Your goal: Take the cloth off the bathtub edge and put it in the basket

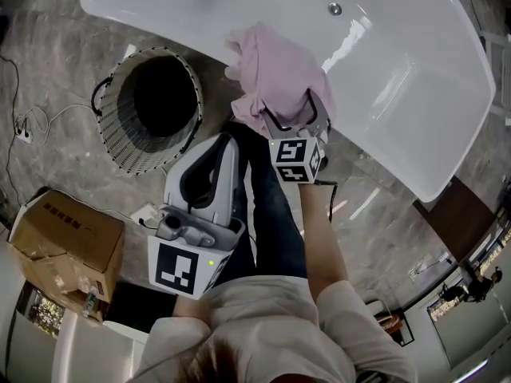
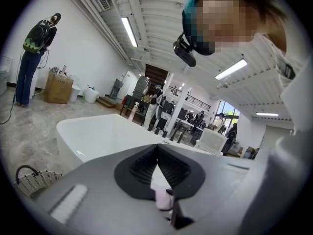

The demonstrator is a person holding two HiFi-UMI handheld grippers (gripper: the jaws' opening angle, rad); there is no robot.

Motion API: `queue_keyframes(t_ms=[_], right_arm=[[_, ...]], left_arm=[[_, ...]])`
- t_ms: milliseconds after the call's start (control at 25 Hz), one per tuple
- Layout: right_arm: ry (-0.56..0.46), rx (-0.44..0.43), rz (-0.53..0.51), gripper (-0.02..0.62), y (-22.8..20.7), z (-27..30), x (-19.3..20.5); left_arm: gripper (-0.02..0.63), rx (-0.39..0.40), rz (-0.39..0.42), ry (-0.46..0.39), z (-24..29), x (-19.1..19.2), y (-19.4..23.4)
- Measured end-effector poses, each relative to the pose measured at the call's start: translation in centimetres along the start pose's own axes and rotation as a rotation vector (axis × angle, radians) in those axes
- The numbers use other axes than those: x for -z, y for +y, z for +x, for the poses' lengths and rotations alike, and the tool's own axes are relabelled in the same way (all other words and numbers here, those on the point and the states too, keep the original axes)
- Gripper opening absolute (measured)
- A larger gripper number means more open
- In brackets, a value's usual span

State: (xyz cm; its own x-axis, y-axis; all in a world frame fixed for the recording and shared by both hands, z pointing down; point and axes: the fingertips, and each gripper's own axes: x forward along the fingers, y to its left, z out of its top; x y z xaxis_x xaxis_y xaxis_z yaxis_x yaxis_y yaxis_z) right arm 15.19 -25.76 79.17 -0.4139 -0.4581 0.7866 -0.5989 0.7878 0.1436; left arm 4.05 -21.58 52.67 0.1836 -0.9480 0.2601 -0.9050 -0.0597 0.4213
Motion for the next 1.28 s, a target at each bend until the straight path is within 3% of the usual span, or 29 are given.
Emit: queue_keyframes(t_ms=[240,400,480,560,600,880,1120,1280], right_arm=[[0.015,0.007,-0.009,0.374,-0.7,-0.3,0.0],[0.023,-0.010,-0.011,0.315,-0.8,-0.7,-0.5],[0.010,-0.015,0.019,0.247,-0.8,-1.1,-1.0],[-0.020,-0.014,0.118,0.121,-1.3,-1.8,-1.7],[-0.028,-0.014,0.165,0.088,-1.7,-2.1,-1.9],[-0.070,-0.042,0.326,0.048,-2.6,-3.6,-3.4],[-0.299,-0.147,0.566,0.042,-3.7,-8.1,-8.9],[-0.415,-0.178,0.598,0.043,-5.2,-11.9,-13.7]], left_arm=[[0.009,-0.008,-0.003,0.001,-0.4,0.0,0.5],[0.009,-0.016,0.051,-0.002,-0.7,0.1,1.2],[0.009,-0.018,0.061,-0.005,-0.7,0.0,1.3],[0.009,-0.021,0.061,-0.009,-0.6,-0.2,1.2],[0.009,-0.022,0.061,-0.006,-0.6,-0.2,1.0],[0.009,-0.022,0.083,-0.021,-0.9,-1.9,0.5],[0.009,-0.034,0.095,-0.057,-1.0,-3.8,0.1],[0.009,-0.045,0.100,-0.079,-1.1,-5.7,-0.6]])
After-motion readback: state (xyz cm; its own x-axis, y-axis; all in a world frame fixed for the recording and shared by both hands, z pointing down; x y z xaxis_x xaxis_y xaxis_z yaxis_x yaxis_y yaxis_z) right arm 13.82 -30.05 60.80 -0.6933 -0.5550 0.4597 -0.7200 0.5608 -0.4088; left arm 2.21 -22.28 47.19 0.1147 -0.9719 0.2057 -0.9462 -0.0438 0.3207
